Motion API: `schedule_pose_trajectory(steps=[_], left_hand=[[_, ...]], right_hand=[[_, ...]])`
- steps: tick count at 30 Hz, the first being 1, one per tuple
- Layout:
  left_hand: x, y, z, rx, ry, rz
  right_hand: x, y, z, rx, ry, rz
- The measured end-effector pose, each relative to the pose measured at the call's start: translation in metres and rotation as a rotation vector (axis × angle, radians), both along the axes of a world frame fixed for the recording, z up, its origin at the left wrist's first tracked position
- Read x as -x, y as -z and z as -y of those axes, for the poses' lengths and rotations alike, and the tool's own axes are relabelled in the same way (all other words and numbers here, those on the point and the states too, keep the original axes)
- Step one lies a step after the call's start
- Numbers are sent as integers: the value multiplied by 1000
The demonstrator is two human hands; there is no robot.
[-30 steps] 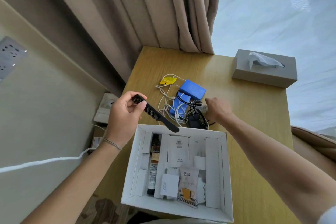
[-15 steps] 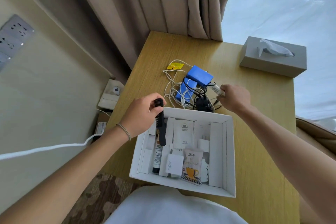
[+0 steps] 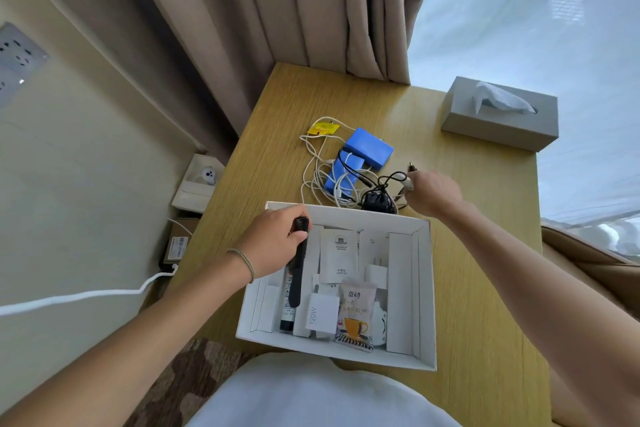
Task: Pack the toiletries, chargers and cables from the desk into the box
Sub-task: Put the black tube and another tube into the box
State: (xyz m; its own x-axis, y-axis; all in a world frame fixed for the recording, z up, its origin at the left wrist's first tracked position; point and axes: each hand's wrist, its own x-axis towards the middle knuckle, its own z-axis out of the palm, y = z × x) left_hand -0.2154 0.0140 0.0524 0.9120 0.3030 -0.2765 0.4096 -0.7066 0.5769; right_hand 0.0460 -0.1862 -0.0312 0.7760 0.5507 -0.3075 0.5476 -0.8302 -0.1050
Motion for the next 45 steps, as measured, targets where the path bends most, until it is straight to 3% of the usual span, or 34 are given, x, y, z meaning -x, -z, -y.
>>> schedule_pose_trajectory(steps=[5,15,20,33,39,45], left_hand=[[0,18,2,-41,8,-88],[-4,47,9,-247,224,-317],[2,57,13,-326,248,-270],[8,57,14,-595,345,-208],[13,52,9,-537,334,-96],[19,45,1,-458,335,-9]], right_hand=[[-1,2,3,28,37,-51],[8,7,9,-176,213,-192],[0,-3,17,-367,357,-467],[37,-91,32,-627,413,-471],[90,-111,20,-734,322,-571],[134,-86,-6,-599,274,-592]])
